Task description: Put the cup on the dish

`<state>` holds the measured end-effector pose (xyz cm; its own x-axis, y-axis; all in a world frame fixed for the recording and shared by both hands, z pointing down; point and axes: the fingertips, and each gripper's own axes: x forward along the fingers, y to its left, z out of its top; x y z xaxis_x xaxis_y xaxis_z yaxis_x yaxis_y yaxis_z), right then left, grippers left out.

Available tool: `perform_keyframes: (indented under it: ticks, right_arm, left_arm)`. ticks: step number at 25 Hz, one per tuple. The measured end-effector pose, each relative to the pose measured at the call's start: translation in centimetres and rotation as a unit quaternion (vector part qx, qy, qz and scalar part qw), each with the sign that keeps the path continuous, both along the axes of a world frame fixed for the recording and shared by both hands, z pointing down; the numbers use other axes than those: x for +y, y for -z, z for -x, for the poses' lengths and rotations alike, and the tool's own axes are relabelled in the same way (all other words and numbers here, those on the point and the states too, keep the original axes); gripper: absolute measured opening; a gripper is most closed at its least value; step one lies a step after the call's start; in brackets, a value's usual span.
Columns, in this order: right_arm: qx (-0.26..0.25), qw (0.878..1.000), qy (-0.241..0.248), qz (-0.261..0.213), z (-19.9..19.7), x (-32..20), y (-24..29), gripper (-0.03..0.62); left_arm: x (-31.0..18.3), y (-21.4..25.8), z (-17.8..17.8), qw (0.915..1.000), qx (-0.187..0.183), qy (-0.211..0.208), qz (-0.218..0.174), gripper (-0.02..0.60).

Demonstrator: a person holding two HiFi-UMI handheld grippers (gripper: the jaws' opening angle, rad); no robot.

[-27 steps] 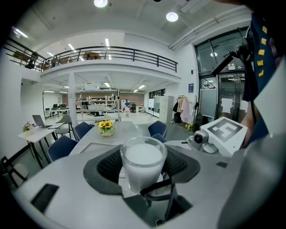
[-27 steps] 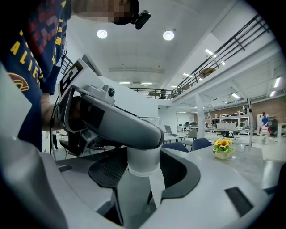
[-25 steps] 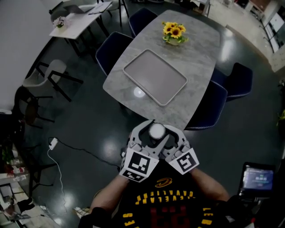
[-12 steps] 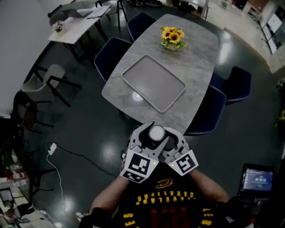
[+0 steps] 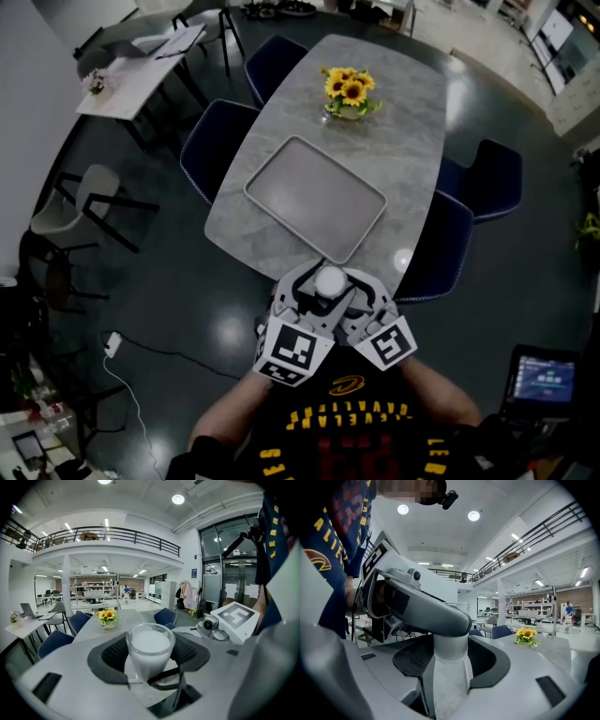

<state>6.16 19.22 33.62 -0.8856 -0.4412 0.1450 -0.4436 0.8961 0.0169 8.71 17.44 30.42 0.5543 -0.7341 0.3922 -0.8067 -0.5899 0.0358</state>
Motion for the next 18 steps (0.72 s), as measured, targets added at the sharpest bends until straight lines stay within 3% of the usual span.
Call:
perform_keyframes:
  ticks: [18]
  right_arm:
    - [0.002,0.998,-0.057,0.003,5.5,-10.3,0.3,0.233]
  left_arm:
    - [-10.0,0.1,5.2,0.9981,-0.001,-0.061,0.010,0.270]
